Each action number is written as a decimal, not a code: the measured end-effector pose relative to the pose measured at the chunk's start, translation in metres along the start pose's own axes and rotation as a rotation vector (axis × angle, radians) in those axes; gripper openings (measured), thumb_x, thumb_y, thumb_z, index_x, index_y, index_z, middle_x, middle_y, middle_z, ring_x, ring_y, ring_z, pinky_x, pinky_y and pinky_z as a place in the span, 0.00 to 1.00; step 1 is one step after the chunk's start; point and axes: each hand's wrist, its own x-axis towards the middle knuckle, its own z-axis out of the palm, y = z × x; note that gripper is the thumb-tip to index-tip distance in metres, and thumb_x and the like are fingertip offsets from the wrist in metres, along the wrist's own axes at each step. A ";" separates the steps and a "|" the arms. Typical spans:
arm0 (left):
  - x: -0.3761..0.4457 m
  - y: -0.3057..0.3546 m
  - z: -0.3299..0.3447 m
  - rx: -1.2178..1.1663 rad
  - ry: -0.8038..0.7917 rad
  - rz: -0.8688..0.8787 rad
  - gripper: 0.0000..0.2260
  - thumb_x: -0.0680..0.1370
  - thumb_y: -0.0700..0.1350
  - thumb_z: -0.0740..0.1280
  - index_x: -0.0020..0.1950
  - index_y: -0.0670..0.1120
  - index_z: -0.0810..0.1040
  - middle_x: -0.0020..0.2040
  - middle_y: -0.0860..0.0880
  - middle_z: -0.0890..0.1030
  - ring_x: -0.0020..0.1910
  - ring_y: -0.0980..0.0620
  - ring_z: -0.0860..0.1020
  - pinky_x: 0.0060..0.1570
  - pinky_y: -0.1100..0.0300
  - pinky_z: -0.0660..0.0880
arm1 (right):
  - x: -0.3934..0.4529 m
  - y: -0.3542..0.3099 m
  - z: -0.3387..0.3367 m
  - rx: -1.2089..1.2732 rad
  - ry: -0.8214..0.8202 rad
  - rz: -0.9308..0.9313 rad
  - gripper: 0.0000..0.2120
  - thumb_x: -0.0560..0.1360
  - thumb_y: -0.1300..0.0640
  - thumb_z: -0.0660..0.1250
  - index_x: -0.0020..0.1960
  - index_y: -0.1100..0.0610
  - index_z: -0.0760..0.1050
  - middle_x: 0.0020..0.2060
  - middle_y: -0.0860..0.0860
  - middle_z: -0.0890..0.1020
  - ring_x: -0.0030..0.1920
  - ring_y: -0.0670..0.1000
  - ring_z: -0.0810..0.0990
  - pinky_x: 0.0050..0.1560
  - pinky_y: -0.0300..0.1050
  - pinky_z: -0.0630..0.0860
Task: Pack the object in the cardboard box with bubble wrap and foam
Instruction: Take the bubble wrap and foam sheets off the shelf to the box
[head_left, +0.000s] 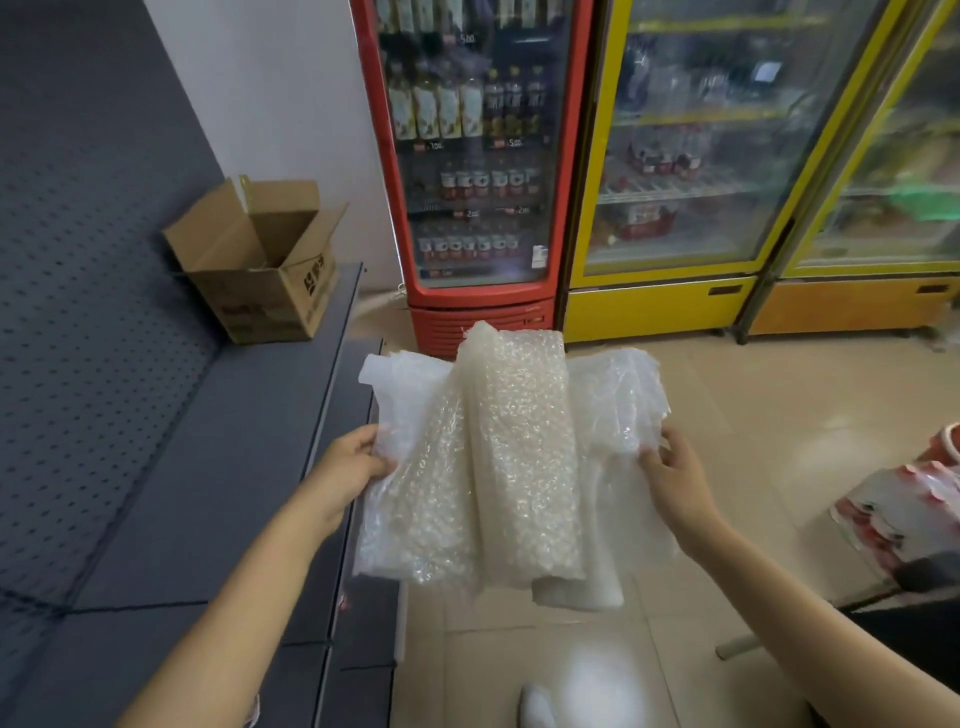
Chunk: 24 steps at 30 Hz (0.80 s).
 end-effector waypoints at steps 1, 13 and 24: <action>0.012 0.006 0.000 0.004 0.011 -0.008 0.21 0.76 0.28 0.62 0.67 0.43 0.73 0.58 0.44 0.80 0.54 0.47 0.78 0.57 0.55 0.73 | 0.016 -0.005 0.005 -0.008 -0.011 0.001 0.11 0.80 0.60 0.58 0.61 0.52 0.69 0.46 0.53 0.81 0.43 0.53 0.81 0.46 0.50 0.78; 0.136 0.047 -0.017 -0.020 0.141 -0.061 0.20 0.77 0.29 0.63 0.67 0.42 0.73 0.57 0.44 0.80 0.55 0.46 0.78 0.55 0.56 0.74 | 0.165 -0.051 0.077 -0.052 -0.148 0.012 0.13 0.80 0.59 0.57 0.64 0.53 0.66 0.51 0.52 0.80 0.45 0.49 0.80 0.40 0.44 0.74; 0.257 0.069 -0.070 -0.031 0.174 -0.076 0.20 0.77 0.29 0.62 0.67 0.41 0.72 0.58 0.44 0.80 0.53 0.48 0.79 0.53 0.57 0.75 | 0.279 -0.089 0.178 -0.131 -0.189 0.021 0.12 0.79 0.58 0.59 0.60 0.47 0.66 0.56 0.56 0.79 0.52 0.57 0.81 0.56 0.60 0.78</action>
